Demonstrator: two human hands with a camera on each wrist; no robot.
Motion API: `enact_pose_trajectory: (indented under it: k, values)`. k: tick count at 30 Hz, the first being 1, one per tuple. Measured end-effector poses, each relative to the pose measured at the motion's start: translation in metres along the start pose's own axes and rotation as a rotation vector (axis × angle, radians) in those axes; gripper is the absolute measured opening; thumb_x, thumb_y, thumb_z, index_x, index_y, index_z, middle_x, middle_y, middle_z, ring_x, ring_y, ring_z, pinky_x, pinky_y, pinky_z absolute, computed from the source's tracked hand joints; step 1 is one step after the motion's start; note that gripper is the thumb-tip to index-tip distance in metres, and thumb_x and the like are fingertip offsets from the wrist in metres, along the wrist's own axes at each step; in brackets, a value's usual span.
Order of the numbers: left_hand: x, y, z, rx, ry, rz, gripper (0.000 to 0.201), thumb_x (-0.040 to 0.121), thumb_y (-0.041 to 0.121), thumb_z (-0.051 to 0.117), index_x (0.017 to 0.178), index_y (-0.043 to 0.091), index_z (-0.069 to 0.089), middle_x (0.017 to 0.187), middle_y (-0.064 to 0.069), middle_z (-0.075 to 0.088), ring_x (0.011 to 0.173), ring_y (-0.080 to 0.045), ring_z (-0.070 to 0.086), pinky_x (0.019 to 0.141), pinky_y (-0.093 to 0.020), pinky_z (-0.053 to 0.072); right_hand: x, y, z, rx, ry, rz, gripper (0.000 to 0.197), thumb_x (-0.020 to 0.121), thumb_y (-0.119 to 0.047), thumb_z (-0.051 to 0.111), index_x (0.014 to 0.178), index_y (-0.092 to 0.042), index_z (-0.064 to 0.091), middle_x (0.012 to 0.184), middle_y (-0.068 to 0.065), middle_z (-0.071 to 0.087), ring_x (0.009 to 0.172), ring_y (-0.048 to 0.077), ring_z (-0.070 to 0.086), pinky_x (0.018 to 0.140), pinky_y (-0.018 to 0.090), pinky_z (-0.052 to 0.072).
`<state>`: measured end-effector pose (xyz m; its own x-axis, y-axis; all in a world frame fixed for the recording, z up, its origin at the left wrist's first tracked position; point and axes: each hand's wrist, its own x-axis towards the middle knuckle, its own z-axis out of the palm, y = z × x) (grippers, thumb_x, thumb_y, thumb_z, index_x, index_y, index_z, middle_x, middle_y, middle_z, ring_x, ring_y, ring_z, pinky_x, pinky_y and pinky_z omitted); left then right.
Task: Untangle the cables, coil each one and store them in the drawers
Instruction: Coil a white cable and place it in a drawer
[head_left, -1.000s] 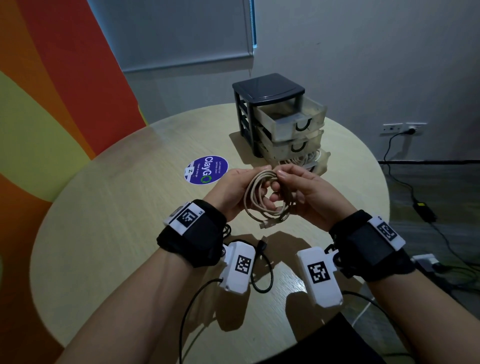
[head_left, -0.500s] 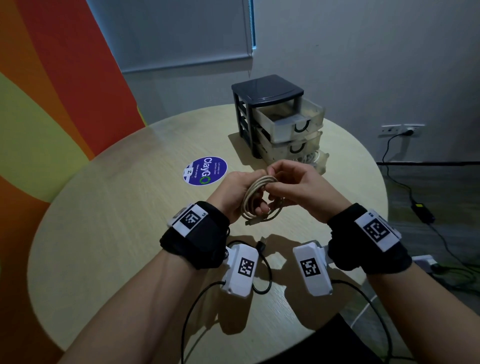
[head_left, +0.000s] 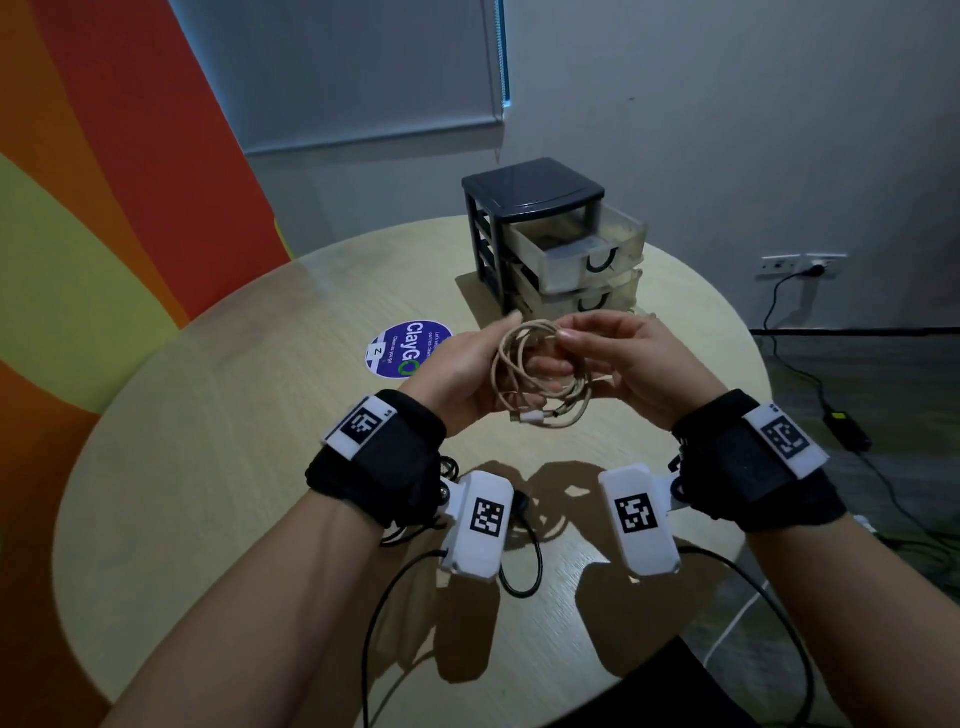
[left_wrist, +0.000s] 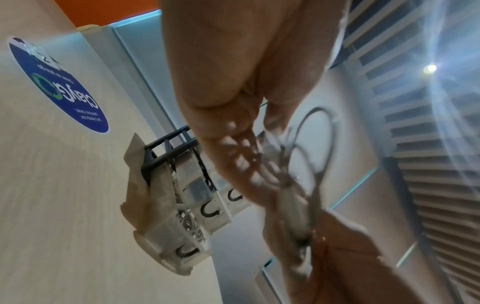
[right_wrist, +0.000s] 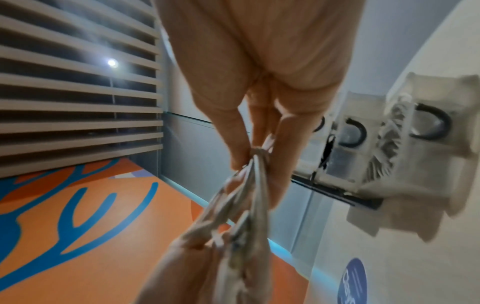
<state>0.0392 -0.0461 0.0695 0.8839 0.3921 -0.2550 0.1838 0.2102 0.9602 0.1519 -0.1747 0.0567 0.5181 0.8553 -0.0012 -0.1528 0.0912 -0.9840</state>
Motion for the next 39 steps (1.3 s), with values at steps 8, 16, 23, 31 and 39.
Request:
enact_pose_trajectory:
  k: [8, 16, 23, 31, 39]
  values:
    - [0.026, 0.041, 0.007, 0.266, 0.125, 0.234, 0.022, 0.093, 0.017, 0.055, 0.111, 0.006, 0.06, 0.084, -0.006, 0.065, 0.068, -0.014, 0.061, 0.059, -0.025, 0.049, 0.031, -0.041, -0.01, -0.072, 0.217, -0.116, 0.005, 0.086, -0.007, 0.062, 0.09, -0.008, 0.065, 0.077, 0.007, 0.065, 0.061, 0.011, 0.063, 0.054, 0.024, 0.052]
    - [0.091, 0.091, 0.015, 0.352, 0.307, 0.295, 0.006, 0.092, 0.01, 0.057, 0.091, 0.006, 0.062, 0.065, -0.005, 0.059, 0.036, -0.005, 0.053, 0.041, -0.017, 0.045, 0.103, -0.085, -0.034, -0.168, 0.235, -0.063, 0.018, 0.089, 0.0, 0.058, 0.106, 0.003, 0.06, 0.077, 0.012, 0.062, 0.044, 0.006, 0.061, 0.046, 0.018, 0.052]
    - [0.154, 0.101, 0.022, 0.431, 0.43, 0.305, 0.016, 0.092, 0.012, 0.058, 0.104, 0.002, 0.06, 0.067, -0.007, 0.058, 0.032, -0.004, 0.05, 0.035, -0.016, 0.043, 0.157, -0.095, -0.063, -0.317, 0.303, -0.014, 0.015, 0.091, 0.005, 0.052, 0.08, -0.005, 0.054, 0.074, 0.012, 0.059, 0.039, 0.007, 0.059, 0.05, 0.02, 0.053]
    - [0.197, 0.086, 0.016, 0.865, 0.569, 0.233, 0.031, 0.087, 0.026, 0.065, 0.107, 0.007, 0.052, 0.106, -0.01, 0.062, 0.096, -0.027, 0.061, 0.073, -0.03, 0.044, 0.189, -0.075, -0.073, -0.74, 0.22, 0.09, 0.015, 0.081, -0.003, 0.068, 0.078, -0.011, 0.055, 0.081, 0.009, 0.057, 0.078, 0.021, 0.055, 0.082, 0.036, 0.05]
    - [0.198, 0.083, 0.025, 1.395, 0.499, 0.187, 0.016, 0.091, 0.011, 0.055, 0.103, 0.001, 0.059, 0.109, -0.017, 0.062, 0.097, -0.034, 0.06, 0.074, -0.036, 0.046, 0.186, -0.078, -0.073, -1.124, -0.014, 0.222, 0.035, 0.072, -0.009, 0.075, 0.104, 0.003, 0.064, 0.083, 0.01, 0.063, 0.072, 0.017, 0.057, 0.08, 0.03, 0.053]
